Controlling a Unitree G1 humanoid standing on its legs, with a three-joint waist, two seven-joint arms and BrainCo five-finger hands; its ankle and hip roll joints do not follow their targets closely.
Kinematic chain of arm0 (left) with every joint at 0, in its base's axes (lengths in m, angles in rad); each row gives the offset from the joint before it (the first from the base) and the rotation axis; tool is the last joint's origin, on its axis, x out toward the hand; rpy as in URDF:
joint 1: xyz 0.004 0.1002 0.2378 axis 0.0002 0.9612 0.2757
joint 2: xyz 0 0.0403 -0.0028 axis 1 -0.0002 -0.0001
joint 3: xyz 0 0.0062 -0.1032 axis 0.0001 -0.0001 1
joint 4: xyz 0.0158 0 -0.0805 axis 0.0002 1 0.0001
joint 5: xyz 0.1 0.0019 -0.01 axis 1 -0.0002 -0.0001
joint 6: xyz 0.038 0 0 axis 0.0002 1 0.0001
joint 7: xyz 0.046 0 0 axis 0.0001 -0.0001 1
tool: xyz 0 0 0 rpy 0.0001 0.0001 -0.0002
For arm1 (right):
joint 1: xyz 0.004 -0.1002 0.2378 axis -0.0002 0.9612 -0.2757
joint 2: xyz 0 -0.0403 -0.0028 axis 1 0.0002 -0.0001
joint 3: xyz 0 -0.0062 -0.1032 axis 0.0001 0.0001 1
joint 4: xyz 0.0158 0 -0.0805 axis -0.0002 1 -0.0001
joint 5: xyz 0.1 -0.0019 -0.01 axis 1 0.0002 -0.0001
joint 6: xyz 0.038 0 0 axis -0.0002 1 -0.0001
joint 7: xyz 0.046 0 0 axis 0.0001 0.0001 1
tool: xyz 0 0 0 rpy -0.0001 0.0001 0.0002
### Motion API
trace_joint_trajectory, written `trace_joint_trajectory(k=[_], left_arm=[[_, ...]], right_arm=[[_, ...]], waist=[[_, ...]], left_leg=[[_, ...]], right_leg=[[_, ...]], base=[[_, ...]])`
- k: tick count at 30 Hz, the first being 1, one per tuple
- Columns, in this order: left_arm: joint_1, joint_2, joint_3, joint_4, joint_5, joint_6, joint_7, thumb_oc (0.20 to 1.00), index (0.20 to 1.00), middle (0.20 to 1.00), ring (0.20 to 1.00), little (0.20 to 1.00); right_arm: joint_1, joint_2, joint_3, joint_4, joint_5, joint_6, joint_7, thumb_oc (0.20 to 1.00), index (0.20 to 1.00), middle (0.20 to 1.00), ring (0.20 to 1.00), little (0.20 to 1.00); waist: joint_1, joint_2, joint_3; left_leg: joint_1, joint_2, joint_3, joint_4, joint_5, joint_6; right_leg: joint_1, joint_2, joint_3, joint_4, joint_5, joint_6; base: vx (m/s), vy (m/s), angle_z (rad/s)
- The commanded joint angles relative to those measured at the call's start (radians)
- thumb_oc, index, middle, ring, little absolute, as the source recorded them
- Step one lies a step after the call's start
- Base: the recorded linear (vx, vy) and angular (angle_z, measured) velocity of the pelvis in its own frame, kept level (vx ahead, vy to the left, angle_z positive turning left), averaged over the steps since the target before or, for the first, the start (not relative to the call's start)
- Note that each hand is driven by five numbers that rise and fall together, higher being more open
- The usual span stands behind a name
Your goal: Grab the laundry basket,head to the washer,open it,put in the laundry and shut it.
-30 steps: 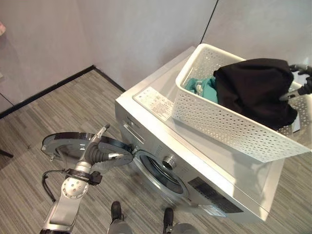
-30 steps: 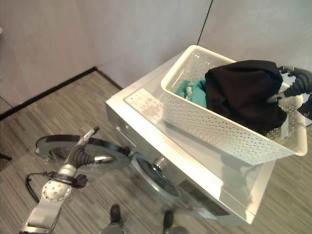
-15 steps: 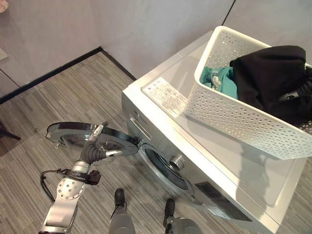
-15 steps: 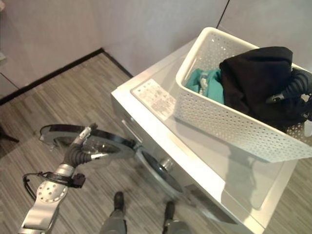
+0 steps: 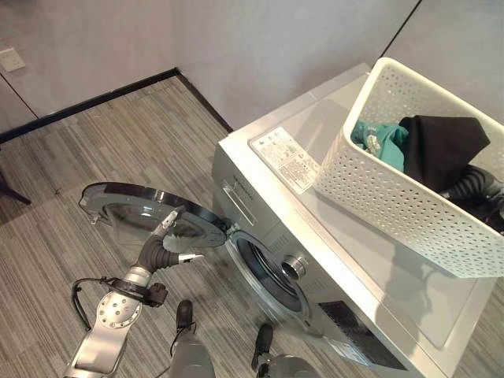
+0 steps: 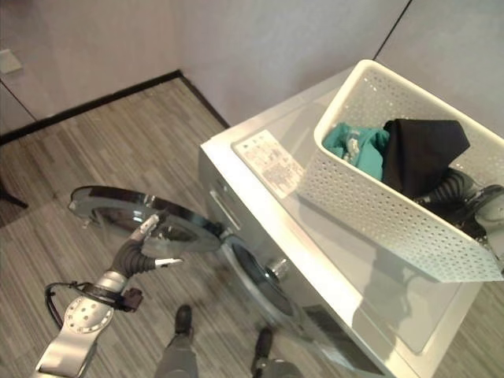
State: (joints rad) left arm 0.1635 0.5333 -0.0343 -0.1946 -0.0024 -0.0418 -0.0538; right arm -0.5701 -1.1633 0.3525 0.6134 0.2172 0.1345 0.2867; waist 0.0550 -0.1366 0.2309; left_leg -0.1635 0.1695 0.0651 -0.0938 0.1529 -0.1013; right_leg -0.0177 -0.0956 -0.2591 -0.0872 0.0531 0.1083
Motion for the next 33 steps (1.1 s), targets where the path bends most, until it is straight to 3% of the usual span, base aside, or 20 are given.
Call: trace_joint_trajectory(k=[1,8,19,26,31,33], left_arm=[[-0.049,0.011,0.007,-0.089,-0.049,-0.03,0.007,1.0,1.0,1.0,1.0,1.0],[-0.039,-0.008,0.027,-0.087,-0.049,-0.03,0.015,1.0,1.0,1.0,1.0,1.0],[-0.078,-0.006,0.058,-0.074,-0.015,-0.03,0.034,1.0,1.0,1.0,1.0,1.0],[-0.064,0.027,0.085,-0.081,-0.027,-0.039,0.04,1.0,1.0,1.0,1.0,1.0],[-0.075,0.04,0.097,-0.079,-0.021,-0.04,0.062,1.0,1.0,1.0,1.0,1.0],[-0.098,0.051,0.093,-0.083,-0.011,-0.038,0.074,1.0,1.0,1.0,1.0,1.0]], right_arm=[[0.03,0.208,0.132,0.062,-0.014,0.022,-0.014,0.2,0.2,0.2,0.2,0.2],[0.029,0.186,0.085,0.035,-0.039,0.005,-0.048,0.2,0.2,0.2,0.2,0.2],[-0.094,-0.029,-0.143,-0.162,0.022,-0.061,-0.215,0.2,0.2,0.2,0.2,0.2],[-0.264,-0.147,-0.177,-0.195,0.077,-0.118,-0.307,0.2,0.2,0.2,0.2,0.2],[-0.425,-0.197,-0.133,-0.213,-0.026,-0.118,-0.408,0.2,0.2,0.2,0.2,0.2],[-0.496,-0.212,-0.119,-0.237,-0.165,-0.101,-0.477,0.2,0.2,0.2,0.2,0.2]], waist=[[0.025,0.031,0.042],[0.013,0.035,0.033],[-0.014,-0.002,-0.006],[-0.017,-0.036,-0.037],[-0.025,-0.039,-0.059],[-0.028,-0.038,-0.073]], left_leg=[[0.097,0.074,0.011,0.006,-0.15,-0.043],[0.102,0.072,0.017,0.006,-0.159,-0.04],[0.133,0.074,0.025,0.006,-0.189,-0.031],[0.168,0.083,0.039,0.006,-0.205,-0.029],[0.185,0.086,0.042,0.006,-0.214,-0.029],[0.193,0.085,0.041,0.006,-0.22,-0.027]], right_leg=[[-0.11,-0.118,0.07,0.0,0.029,0.061],[-0.11,-0.12,0.074,0.0,0.026,0.062],[-0.091,-0.115,0.08,0.0,0.019,0.066],[-0.073,-0.104,0.092,0.0,0.016,0.067],[-0.058,-0.099,0.1,0.0,0.01,0.065],[-0.051,-0.097,0.101,0.0,0.007,0.064]], base=[[0.0,0.0,0.0],[0.0,0.0,0.0],[0.0,0.0,0.0],[0.01,-0.004,-0.01],[0.02,-0.002,-0.01],[0.04,-0.002,0.01]])
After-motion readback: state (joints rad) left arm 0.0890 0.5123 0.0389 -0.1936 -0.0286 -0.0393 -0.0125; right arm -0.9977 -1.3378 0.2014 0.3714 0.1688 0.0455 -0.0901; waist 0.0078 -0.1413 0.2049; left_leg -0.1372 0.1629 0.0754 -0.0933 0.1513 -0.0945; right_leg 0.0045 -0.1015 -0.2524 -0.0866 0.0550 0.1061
